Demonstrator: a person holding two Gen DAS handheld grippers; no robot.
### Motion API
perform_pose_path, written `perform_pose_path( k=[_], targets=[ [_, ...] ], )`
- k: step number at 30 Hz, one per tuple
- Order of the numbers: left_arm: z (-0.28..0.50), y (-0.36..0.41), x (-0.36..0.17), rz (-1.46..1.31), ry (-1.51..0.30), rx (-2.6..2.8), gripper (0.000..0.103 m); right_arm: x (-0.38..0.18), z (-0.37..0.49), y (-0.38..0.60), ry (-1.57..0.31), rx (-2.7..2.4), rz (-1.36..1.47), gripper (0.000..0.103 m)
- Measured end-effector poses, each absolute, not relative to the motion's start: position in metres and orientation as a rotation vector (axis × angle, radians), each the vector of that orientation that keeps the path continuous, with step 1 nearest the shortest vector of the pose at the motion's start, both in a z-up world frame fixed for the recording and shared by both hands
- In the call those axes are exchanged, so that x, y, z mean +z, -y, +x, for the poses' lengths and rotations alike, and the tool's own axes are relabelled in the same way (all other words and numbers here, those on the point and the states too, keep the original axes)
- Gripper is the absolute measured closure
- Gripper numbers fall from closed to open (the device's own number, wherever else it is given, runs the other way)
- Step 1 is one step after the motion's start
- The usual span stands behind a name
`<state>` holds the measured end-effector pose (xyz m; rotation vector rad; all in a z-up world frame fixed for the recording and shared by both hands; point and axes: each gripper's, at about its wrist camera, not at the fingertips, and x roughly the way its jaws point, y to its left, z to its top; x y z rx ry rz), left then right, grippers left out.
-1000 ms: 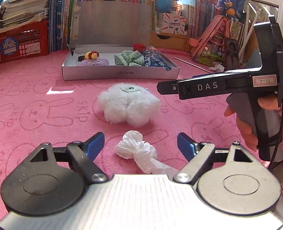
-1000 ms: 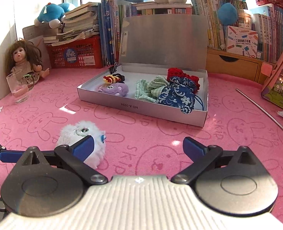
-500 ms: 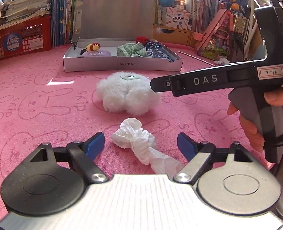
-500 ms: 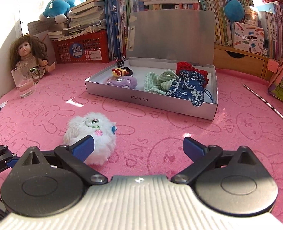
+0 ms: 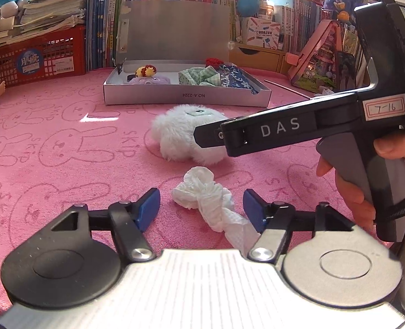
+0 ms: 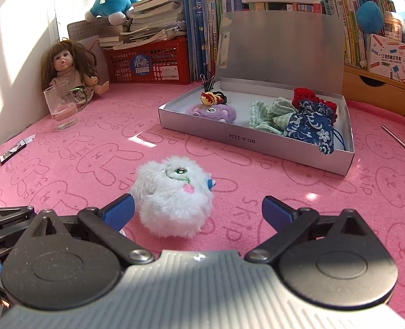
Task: Organize objects
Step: 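Close right tool on white fluffy plush while left tool grasps white tissue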
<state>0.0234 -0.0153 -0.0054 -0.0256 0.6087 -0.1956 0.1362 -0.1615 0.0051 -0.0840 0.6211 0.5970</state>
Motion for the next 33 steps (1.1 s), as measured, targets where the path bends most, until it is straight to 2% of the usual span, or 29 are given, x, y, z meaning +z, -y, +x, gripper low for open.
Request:
perform_pose_path(
  k=[11,23,26,28,31,33],
  targets=[
    [0.021,0.011,-0.004,-0.051,-0.603,-0.187,0.051,-0.002,0.145,0.142,-0.636,0.591,-0.126,0.0],
    [0.019,0.01,-0.004,-0.063,-0.606,-0.189,0.054,-0.013,0.159,0.124,-0.68,0.616,-0.144,0.003],
    [0.019,0.011,-0.004,-0.062,-0.606,-0.188,0.054,-0.013,0.157,0.121,-0.672,0.616,-0.156,0.009],
    [0.019,0.01,-0.004,-0.062,-0.606,-0.188,0.054,-0.012,0.154,0.122,-0.666,0.625,-0.153,0.018],
    [0.019,0.01,-0.003,-0.061,-0.605,-0.184,0.062,-0.008,0.15,0.125,-0.66,0.628,-0.148,0.031],
    [0.019,0.01,-0.001,-0.065,-0.604,-0.186,0.068,-0.007,0.148,0.126,-0.655,0.624,-0.144,0.034]
  ],
)
